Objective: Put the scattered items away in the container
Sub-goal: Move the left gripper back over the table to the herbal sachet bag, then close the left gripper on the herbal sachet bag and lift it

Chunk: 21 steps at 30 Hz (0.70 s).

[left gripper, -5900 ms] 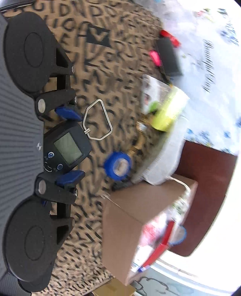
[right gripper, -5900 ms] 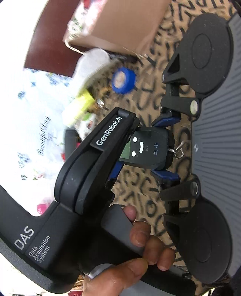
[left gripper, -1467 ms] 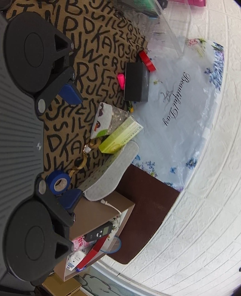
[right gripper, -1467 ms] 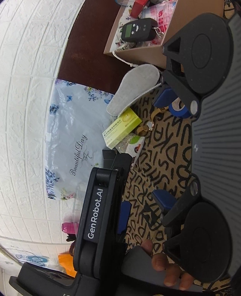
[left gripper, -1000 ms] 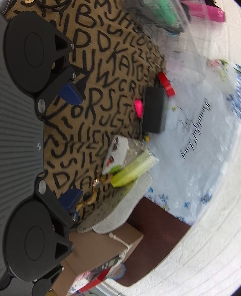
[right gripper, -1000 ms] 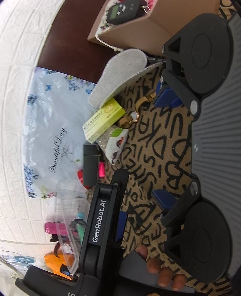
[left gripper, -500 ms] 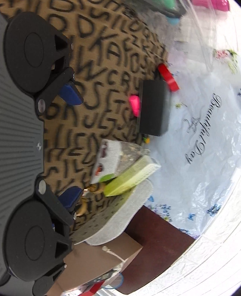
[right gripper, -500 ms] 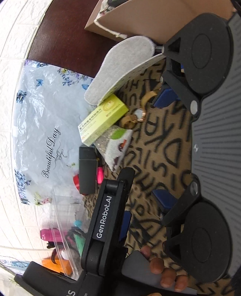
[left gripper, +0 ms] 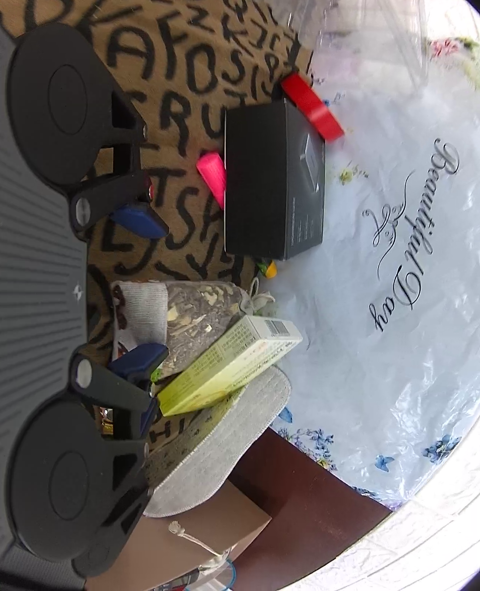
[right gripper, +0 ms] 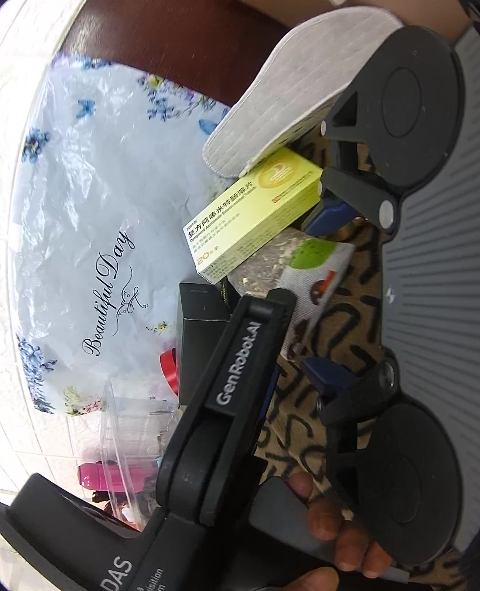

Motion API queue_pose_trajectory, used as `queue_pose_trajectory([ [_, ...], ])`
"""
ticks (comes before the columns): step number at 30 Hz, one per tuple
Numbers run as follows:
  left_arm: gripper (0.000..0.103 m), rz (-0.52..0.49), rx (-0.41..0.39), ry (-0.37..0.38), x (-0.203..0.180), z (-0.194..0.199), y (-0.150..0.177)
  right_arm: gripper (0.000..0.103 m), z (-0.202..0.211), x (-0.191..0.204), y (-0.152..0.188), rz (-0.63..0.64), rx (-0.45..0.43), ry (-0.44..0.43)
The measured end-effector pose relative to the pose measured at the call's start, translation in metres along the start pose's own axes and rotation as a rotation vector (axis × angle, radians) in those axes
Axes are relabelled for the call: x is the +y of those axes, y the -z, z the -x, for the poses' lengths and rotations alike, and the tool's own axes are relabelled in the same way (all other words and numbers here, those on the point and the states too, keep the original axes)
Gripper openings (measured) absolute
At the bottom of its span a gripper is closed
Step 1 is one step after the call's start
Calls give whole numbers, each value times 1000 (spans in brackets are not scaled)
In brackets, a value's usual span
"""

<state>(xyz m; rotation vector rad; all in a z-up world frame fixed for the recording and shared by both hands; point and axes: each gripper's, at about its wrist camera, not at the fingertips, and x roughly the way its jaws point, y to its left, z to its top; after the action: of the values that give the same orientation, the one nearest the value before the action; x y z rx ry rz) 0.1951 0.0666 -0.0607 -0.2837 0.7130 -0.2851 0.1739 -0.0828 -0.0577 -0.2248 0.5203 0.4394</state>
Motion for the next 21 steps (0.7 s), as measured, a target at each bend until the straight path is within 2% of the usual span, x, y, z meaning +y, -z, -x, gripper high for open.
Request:
queue_pose_trajectory([
  [4, 66, -10, -2, 25, -1, -6, -2, 67, -14, -4, 0, -3, 12, 0],
  [6, 61, -10, 3, 42, -1, -9, -2, 64, -18, -5, 1, -8, 15, 4],
  [7, 53, -10, 4, 59, -2, -10, -1, 60, -19, -5, 1, -8, 15, 6],
  [8, 40, -8, 3, 81, -3, -10, -1, 53, -19, -5, 2, -7, 17, 15],
  [11, 37, -29, 3, 79, -8, -6, 1, 43, -16, -8, 3, -14, 14, 22],
  [14, 35, -31, 5, 72, -10, 2, 4, 38, -11, -7, 4, -3, 13, 20],
  [21, 34, -1, 28, 85, -16, 43, 32, 35, 25, 10, 18, 20, 14, -46],
])
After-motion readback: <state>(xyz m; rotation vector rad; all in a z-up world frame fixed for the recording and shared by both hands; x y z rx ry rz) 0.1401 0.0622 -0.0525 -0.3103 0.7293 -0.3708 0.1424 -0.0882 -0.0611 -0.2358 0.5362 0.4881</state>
